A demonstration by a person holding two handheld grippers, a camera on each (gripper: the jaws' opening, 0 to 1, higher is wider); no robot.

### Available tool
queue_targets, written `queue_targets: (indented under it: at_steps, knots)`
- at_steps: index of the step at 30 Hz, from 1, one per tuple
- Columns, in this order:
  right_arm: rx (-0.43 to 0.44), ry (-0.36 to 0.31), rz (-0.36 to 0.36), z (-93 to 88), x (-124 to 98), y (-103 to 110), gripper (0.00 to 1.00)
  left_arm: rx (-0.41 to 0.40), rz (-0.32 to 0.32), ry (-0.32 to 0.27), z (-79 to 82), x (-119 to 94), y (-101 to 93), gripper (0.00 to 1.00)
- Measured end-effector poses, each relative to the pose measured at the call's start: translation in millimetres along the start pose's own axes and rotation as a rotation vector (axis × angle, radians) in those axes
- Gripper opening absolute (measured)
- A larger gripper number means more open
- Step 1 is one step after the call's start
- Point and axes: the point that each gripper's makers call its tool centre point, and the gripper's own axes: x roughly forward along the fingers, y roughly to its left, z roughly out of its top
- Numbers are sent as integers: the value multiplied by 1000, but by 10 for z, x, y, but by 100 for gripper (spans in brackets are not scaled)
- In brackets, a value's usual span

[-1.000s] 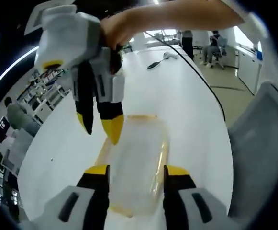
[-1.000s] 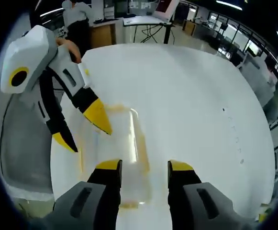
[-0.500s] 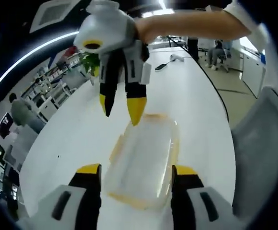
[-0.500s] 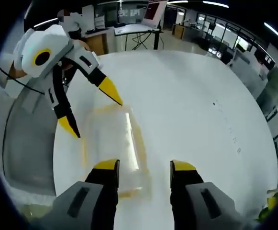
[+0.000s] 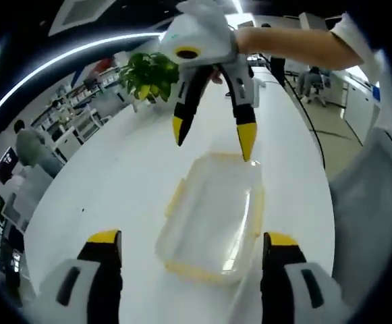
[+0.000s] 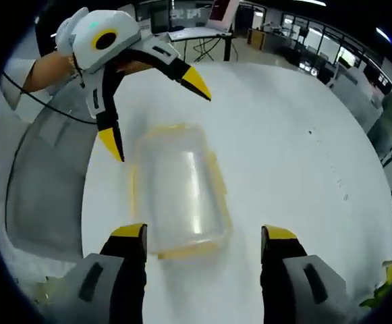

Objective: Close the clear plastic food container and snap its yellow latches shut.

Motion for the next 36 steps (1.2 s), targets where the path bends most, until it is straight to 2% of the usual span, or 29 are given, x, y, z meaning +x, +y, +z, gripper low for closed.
queue_targets:
  at_steps: [2,7,15,21,23,26,29,30,36]
  knots:
    - [-3,6,24,-32,2,55,71,-7,-11,6,-27,12,8,92]
    - [-21,15,73,-111,45,187,84,7,-50,28,-99,77,-40,99]
    - [-28,36,97,-251,198,258,93,35,-108,93,-269,261,-180,99]
    - [-13,35,87,-315,299,242,89,14,-130,90,-280,336,-220,99]
    - [-9,35,92,-321,315,255,89,31,-136,101,-307,349,-229,98]
    - [-10,26,87,-299,332,251,86,33,-145,109,-332,367,-237,93]
    - [-12,13,88,-267,344,253,79,25,-146,107,-333,376,-235,84]
    - [-12,10,89,-261,346,256,77,23,-149,106,-333,374,-241,78]
    - [-15,8,78,-247,355,246,75,26,-157,103,-340,366,-271,77]
